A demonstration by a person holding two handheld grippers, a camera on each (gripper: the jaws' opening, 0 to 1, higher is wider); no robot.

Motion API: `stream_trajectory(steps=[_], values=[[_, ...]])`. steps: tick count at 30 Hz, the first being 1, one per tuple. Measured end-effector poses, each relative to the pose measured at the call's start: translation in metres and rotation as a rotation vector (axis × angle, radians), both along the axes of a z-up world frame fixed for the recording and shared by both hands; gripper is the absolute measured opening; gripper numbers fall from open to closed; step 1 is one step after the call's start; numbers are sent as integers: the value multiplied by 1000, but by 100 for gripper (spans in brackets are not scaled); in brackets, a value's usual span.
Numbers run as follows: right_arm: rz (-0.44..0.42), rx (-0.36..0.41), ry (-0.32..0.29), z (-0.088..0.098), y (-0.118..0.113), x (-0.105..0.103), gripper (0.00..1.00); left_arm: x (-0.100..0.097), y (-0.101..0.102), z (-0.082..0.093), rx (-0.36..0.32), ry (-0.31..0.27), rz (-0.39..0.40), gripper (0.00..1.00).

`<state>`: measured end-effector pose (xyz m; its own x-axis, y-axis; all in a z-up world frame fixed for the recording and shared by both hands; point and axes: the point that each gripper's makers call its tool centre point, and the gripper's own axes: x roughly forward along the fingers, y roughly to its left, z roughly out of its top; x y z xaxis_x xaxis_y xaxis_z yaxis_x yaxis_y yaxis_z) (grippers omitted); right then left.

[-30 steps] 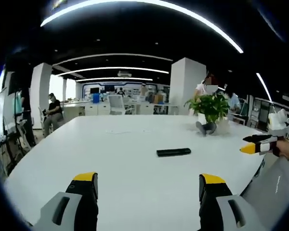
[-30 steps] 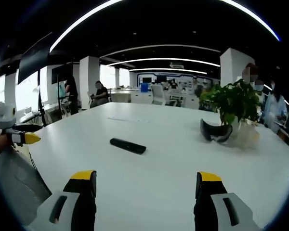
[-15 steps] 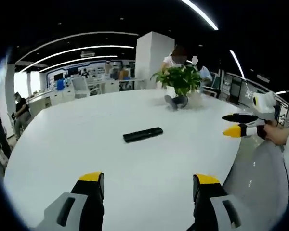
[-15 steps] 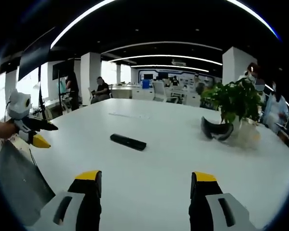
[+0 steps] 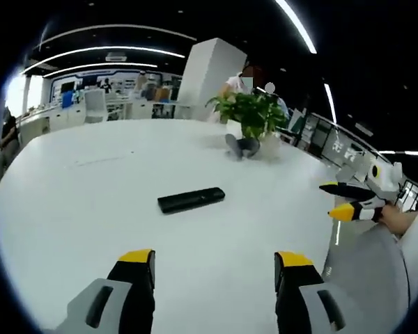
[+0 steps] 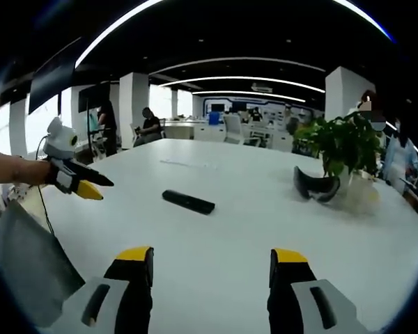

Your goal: Press the specified remote control buttons in sequence, fully releasing each button before pressing the next.

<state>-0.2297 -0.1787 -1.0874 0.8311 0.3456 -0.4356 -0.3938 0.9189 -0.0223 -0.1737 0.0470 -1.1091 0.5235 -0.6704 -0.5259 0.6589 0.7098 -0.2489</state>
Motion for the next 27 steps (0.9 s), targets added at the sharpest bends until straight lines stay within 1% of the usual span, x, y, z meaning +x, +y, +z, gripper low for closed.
stream_trajectory(steps=[3, 6, 8, 10, 12, 13, 16, 17, 19, 20, 21, 24, 27], values=[[-3, -1, 2, 0, -1, 0, 66, 8, -6, -5, 14, 20, -26, 72], [-4, 3, 2, 0, -1, 0, 66, 14, -11, -14, 31, 56, -65, 72], [-9, 3, -2, 1, -2, 0, 66, 19, -12, -18, 51, 61, -79, 72], [-13, 7, 0, 1, -3, 0, 65, 26, -13, -24, 117, 58, -134, 72], [-12, 10, 2, 0, -2, 0, 65, 29, -14, -28, 168, 50, -172, 72], [-10, 9, 2, 0, -2, 0, 65, 33, -15, -29, 206, 32, -204, 72], [-5, 3, 1, 0, -1, 0, 64, 39, -16, -36, 292, 1, -280, 73], [-5, 3, 3, 0, -1, 0, 64, 42, -16, -38, 339, -22, -312, 73], [-8, 6, 3, 0, -2, 0, 64, 46, -19, -41, 393, -41, -363, 73], [-11, 8, 1, 0, -2, 0, 64, 47, -20, -41, 402, -43, -377, 73], [-13, 9, -1, 1, -3, 1, 64, 50, -24, -41, 394, -40, -385, 73], [-19, 13, 1, 0, -4, 1, 63, 59, -28, -43, 399, -20, -407, 73], [-22, 14, 1, 0, -5, 1, 63, 67, -28, -47, 443, -10, -450, 73]])
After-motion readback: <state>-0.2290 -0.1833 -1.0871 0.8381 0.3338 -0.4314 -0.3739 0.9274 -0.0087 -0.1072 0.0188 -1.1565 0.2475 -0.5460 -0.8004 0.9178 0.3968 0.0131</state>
